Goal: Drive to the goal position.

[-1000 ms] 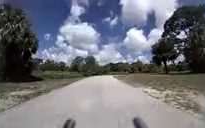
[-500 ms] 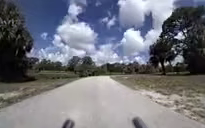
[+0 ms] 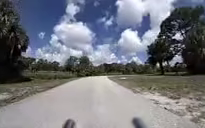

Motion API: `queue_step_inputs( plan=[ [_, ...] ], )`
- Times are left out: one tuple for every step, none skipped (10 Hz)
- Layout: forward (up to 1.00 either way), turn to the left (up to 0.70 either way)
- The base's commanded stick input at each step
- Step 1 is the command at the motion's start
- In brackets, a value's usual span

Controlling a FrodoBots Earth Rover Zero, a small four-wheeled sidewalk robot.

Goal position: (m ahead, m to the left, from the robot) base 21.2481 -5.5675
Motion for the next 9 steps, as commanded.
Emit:
queue_step_inputs(
  plan=[
    [0.7, 0.35],
    [0.7, 0.35],
    [0.7, 0.35],
    [0.7, 0.3],
    [0.7, 0.0],
    [0.7, 0.0],
    [0.7, 0.0],
    [0.7, 0.0],
    [0.7, 0.0]
  ],
)
